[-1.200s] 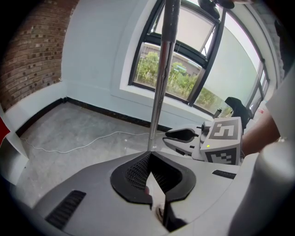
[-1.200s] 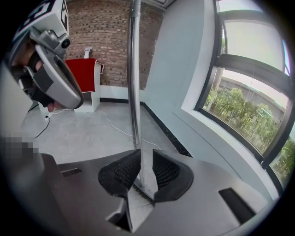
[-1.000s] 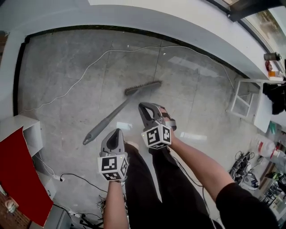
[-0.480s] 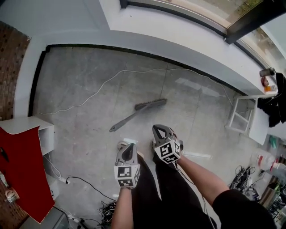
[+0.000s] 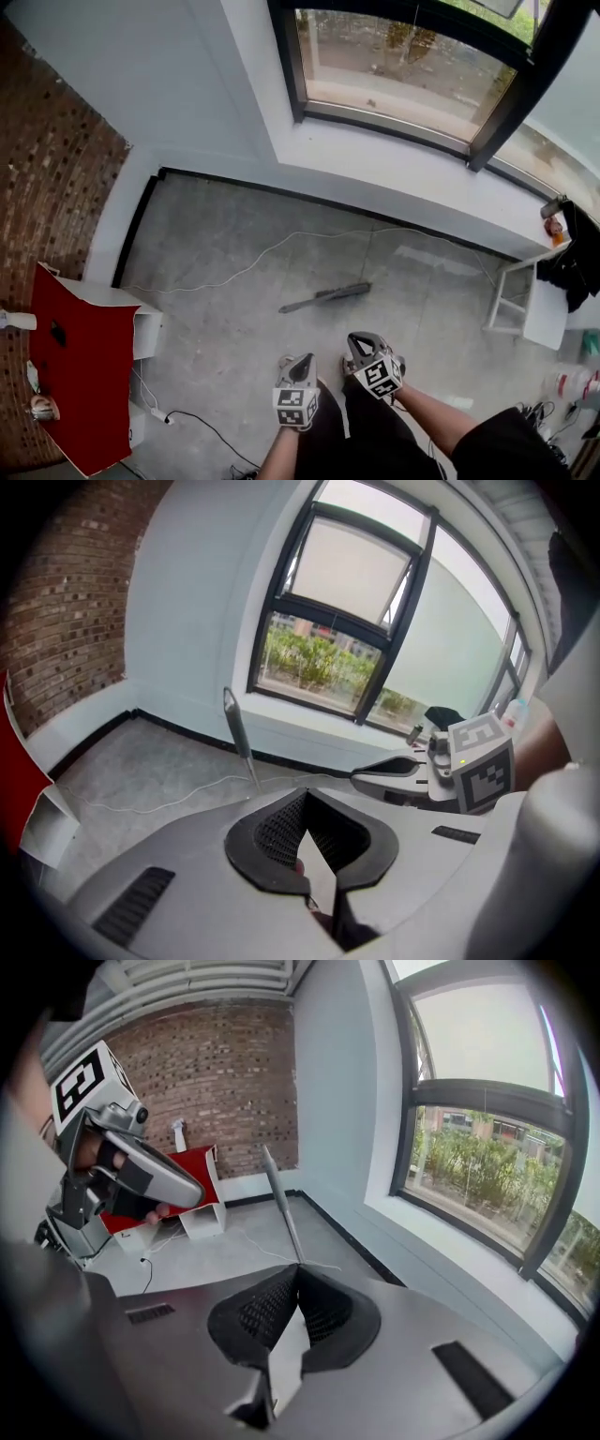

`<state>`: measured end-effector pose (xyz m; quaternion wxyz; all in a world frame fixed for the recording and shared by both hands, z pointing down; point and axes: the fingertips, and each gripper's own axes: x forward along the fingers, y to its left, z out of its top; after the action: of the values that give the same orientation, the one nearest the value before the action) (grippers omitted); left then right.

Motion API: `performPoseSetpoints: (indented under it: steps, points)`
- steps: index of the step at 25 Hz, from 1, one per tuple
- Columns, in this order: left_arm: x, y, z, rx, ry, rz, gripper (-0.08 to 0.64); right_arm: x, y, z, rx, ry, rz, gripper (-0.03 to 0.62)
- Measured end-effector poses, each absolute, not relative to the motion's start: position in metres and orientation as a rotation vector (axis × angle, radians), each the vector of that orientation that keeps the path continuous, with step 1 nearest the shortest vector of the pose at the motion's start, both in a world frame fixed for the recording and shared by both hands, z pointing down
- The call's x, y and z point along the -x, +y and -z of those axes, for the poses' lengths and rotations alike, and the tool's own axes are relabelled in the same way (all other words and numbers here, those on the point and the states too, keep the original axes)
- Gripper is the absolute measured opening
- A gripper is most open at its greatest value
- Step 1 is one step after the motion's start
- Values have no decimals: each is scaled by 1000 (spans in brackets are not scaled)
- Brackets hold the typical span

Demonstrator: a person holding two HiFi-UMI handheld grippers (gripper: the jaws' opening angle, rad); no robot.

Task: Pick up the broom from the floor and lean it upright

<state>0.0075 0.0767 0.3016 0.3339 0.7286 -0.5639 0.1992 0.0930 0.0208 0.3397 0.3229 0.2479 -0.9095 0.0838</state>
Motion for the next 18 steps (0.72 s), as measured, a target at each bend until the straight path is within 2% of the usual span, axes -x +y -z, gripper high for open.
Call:
performPoseSetpoints:
  steps: [9,18]
  points:
    - [-11,74,-232,-1946,-1573,-437,5,-85,25,-237,-706,-2552,-242,8]
    - [-15,57,-205,-2004,-1632,-357,5,-79,21,-184,-643,-2639,-160,8]
